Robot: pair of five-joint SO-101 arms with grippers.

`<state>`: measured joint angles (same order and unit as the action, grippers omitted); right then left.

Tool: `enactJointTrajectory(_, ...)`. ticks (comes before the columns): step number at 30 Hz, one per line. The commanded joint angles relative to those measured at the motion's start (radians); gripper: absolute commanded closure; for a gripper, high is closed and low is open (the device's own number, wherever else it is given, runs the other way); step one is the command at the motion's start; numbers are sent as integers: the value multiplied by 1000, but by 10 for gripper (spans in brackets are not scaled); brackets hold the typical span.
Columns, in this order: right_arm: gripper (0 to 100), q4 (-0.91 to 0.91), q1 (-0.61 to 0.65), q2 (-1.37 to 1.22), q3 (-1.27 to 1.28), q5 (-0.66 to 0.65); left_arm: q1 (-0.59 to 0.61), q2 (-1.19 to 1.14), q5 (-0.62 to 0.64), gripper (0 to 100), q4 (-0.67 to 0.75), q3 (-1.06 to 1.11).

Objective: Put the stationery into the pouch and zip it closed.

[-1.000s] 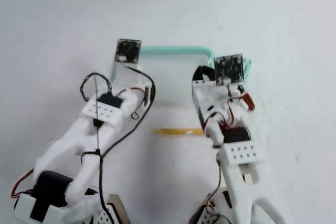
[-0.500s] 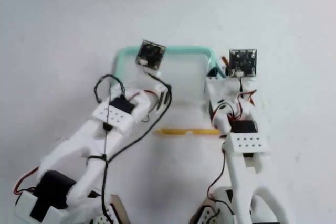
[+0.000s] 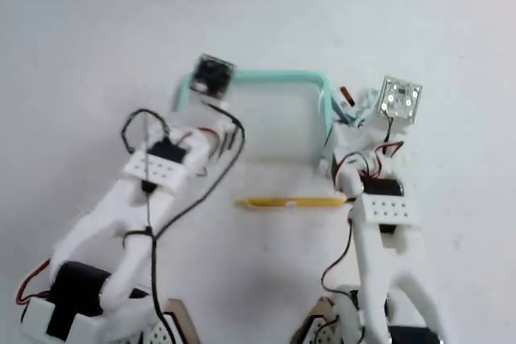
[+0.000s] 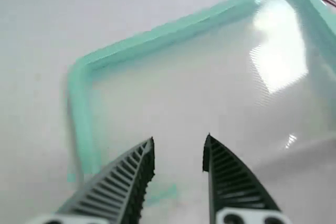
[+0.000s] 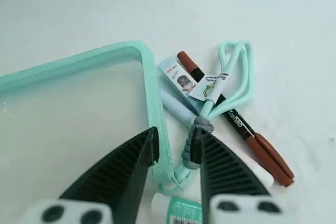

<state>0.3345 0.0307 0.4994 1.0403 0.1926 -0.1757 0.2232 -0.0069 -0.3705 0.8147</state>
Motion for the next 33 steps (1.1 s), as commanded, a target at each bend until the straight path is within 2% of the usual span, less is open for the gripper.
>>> enactJointTrajectory(1,889,84,-2,-165,-173,8,120,13,129,835,18,-69)
enactJointTrajectory(8,889,352,-4,-430,-476,9,159,8,126,835,26,-72)
enactJointTrajectory(20,885,361,-27,-455,-494,9,156,4,133,833,25,-77)
enactJointTrajectory(25,793,363,-28,-463,-494,9,124,4,126,776,18,-75)
enactJointTrajectory(29,786,358,-28,-464,-491,9,85,4,64,775,18,-71)
enactJointTrajectory(33,786,349,-28,-467,-491,9,82,4,57,775,18,-69)
